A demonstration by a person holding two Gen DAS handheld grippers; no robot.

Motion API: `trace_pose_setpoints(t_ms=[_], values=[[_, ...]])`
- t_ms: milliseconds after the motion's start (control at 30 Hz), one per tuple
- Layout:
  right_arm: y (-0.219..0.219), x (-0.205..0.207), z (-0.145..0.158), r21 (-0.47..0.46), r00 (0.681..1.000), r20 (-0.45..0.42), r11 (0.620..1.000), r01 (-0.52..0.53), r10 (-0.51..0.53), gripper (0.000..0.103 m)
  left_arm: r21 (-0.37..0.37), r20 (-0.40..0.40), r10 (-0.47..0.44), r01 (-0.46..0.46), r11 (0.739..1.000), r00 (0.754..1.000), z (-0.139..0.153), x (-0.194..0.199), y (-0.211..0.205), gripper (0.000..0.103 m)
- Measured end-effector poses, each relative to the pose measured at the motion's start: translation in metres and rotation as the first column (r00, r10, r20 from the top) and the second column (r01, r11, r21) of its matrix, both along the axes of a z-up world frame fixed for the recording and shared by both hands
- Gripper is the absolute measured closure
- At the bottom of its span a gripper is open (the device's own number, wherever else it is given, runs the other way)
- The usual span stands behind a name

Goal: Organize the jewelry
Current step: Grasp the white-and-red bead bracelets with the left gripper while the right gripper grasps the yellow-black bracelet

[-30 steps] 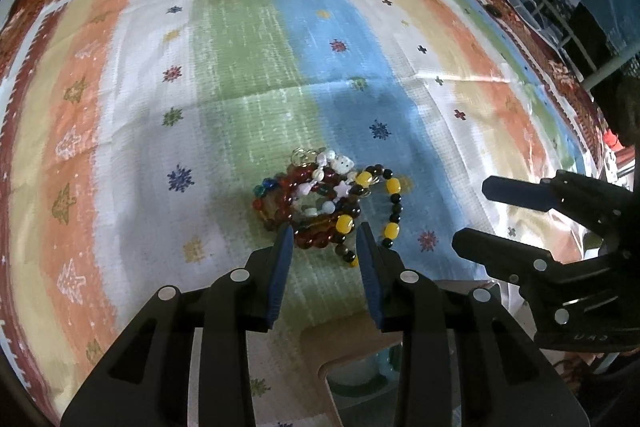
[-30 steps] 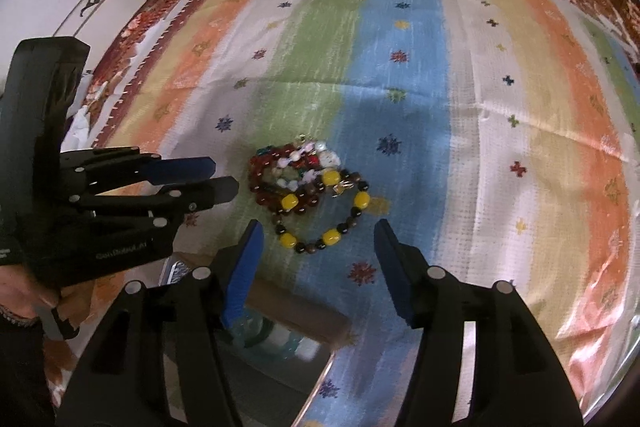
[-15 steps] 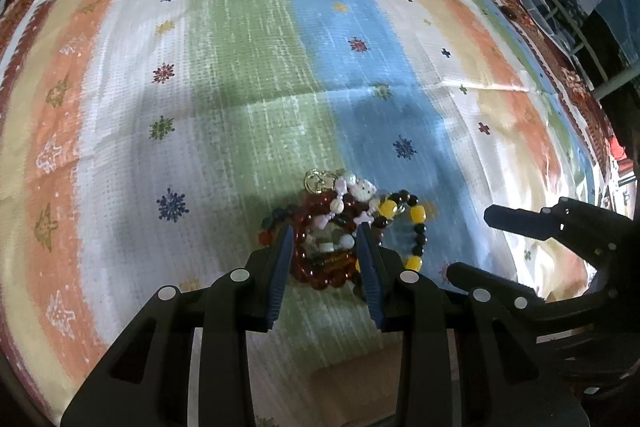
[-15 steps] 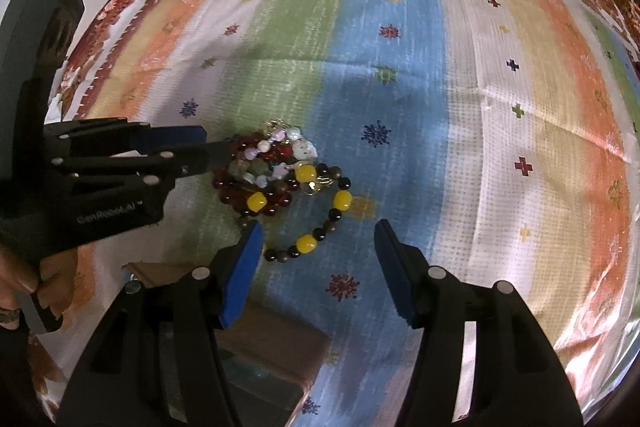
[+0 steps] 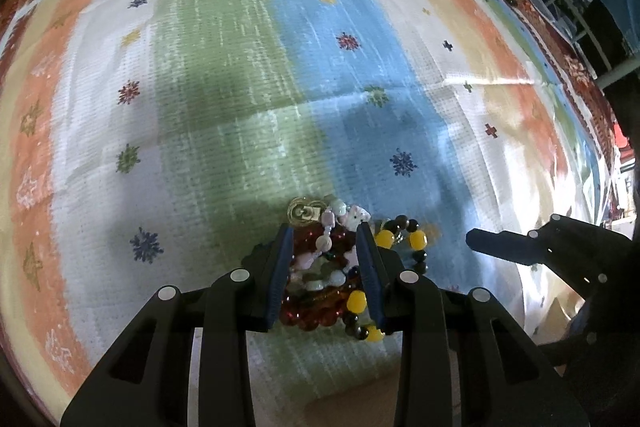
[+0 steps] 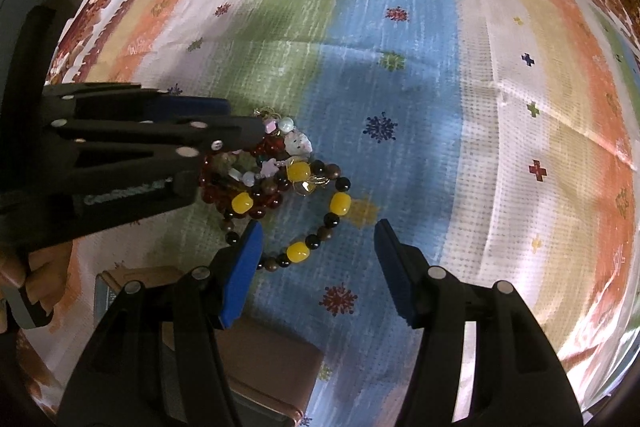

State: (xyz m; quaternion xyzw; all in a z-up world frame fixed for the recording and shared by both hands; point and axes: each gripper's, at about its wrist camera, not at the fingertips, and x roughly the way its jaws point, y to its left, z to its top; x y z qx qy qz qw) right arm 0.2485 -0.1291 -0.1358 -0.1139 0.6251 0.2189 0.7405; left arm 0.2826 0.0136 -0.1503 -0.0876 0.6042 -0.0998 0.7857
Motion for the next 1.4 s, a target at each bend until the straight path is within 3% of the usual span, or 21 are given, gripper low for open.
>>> trace_pose_setpoints(t_ms=[367,600,667,867,900,967,1167,1400], values=[[0.000,0.002,-0.009,-0.015,1.000,-0.016,1.000,0.001,-0.001,0.051,0.027,-0.019,-0.036,0.036,0.999,0.999,-0.014,0.014,-0.009,0.071],[-0.002,0.004,-0.018,-0.016,0.999,-0.045,1.000,0.013,-0.014,0.056,0.020,-0.018,-0.032,0.032,0.999,0.999,-0.018,0.016,-0.005,0.083],[-0.003,0.005,-0.020,-0.019,0.999,-0.050,1.000,0.018,-0.019,0.062,0.023,-0.015,-0.045,0.045,0.999,0.999,-0.018,0.016,-0.008,0.085],[-0.007,0.012,-0.028,-0.016,0.997,-0.070,0.999,0.032,-0.033,0.069,0.098,-0.015,-0.096,0.097,0.990,0.995,-0.021,0.014,-0.018,0.085],[-0.008,0.013,-0.029,-0.021,0.997,-0.069,0.999,0.037,-0.038,0.071,0.146,-0.017,-0.129,0.130,0.981,0.992,-0.024,0.012,-0.024,0.088],[-0.004,0.012,-0.028,-0.020,0.997,-0.065,0.999,0.032,-0.034,0.082,0.173,-0.023,-0.145,0.147,0.974,0.989,-0.025,0.010,-0.028,0.089],[0.001,0.011,-0.020,0.003,0.998,-0.058,1.000,0.017,-0.017,0.095,0.141,-0.019,-0.125,0.127,0.982,0.992,-0.019,0.009,-0.021,0.089],[0.000,0.009,-0.006,0.037,0.999,-0.036,0.999,0.005,-0.003,0.099,0.103,0.009,-0.112,0.111,0.989,0.994,-0.003,0.005,-0.014,0.089]])
